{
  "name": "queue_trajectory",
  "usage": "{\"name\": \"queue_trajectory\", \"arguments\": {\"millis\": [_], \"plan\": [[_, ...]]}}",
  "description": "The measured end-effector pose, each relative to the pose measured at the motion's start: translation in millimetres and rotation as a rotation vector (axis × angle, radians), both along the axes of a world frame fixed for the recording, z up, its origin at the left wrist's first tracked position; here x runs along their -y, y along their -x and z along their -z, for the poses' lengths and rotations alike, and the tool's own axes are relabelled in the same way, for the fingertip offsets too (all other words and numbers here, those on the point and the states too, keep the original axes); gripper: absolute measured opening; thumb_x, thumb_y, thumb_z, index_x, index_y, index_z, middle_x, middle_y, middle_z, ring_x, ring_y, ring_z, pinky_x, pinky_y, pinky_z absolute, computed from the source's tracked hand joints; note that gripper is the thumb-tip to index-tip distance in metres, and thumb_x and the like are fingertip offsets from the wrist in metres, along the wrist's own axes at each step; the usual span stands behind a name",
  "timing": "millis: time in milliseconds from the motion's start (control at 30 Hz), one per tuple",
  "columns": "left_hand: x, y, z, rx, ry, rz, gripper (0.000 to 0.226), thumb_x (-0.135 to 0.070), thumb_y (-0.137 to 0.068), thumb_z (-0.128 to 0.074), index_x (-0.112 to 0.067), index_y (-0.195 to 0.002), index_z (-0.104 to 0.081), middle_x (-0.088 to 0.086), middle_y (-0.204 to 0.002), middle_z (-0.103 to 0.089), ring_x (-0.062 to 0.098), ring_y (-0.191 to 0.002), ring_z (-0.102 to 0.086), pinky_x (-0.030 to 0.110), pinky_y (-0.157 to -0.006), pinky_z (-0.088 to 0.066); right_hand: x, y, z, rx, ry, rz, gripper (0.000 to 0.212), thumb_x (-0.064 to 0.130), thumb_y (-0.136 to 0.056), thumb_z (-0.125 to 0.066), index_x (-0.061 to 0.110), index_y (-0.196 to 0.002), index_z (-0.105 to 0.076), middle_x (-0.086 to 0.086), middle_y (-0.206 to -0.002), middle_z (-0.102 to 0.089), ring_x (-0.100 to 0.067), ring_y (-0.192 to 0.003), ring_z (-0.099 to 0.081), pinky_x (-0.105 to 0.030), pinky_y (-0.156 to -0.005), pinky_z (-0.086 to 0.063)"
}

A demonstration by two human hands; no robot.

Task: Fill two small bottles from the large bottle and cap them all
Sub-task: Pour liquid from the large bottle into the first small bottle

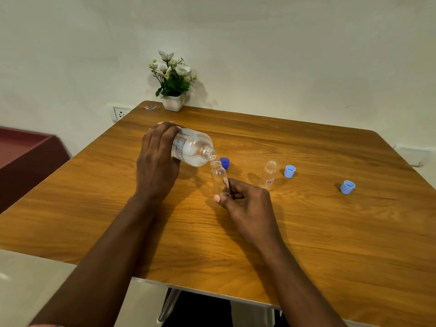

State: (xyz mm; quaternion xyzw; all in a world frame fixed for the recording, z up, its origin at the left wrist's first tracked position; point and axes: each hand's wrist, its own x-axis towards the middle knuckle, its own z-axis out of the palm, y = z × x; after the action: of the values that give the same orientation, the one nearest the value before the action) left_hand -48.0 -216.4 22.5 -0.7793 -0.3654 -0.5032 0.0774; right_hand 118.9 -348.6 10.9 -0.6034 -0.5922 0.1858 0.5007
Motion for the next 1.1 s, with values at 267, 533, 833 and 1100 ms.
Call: {"name": "queue_trajectory", "arguments": {"millis": [267,533,833,1100], "plan": [[-1.3,0.5,0.2,0.013,-0.025,0.002,0.055,0.005,-0.078,-0.070,-0.009,-0.125,-0.045,0.019,-0.129,-0.054,0.034,-0.124,-0.045,0.050,-0.099,-0.044,0.7,0.3,0.5,-0.027,-0.005,0.002,0.021,0.033,-0.078,-0.070,0.017,-0.092,-0.073,0.005,-0.074,-0.069,-0.011,-0.071,-0.065,-0.043,-0.073,-0.054],[-1.0,1.1,0.0,0.009,-0.030,0.005,0.053,0.004,-0.079,-0.070,-0.007,-0.125,-0.046,0.021,-0.129,-0.054,0.038,-0.123,-0.046,0.051,-0.101,-0.043,0.8,0.3,0.1,-0.023,0.013,-0.002,0.023,0.034,-0.078,-0.069,0.016,-0.092,-0.072,0.005,-0.074,-0.069,-0.010,-0.071,-0.065,-0.043,-0.073,-0.053],[-2.0,1.5,0.3,0.019,-0.044,0.016,0.056,0.006,-0.077,-0.071,-0.008,-0.126,-0.045,0.020,-0.129,-0.054,0.032,-0.126,-0.043,0.054,-0.101,-0.043,0.9,0.5,-1.2,-0.019,0.006,-0.007,0.014,0.033,-0.077,-0.068,0.026,-0.089,-0.072,0.011,-0.073,-0.068,-0.006,-0.070,-0.064,-0.039,-0.072,-0.054],[-1.0,0.6,0.0,0.024,-0.042,0.010,0.054,0.005,-0.078,-0.070,-0.008,-0.124,-0.045,0.021,-0.128,-0.054,0.035,-0.124,-0.044,0.053,-0.100,-0.044,0.9,0.1,1.0,-0.033,-0.003,-0.012,0.022,0.030,-0.078,-0.070,0.027,-0.100,-0.072,0.011,-0.085,-0.074,-0.005,-0.078,-0.067,-0.036,-0.074,-0.053]]}}
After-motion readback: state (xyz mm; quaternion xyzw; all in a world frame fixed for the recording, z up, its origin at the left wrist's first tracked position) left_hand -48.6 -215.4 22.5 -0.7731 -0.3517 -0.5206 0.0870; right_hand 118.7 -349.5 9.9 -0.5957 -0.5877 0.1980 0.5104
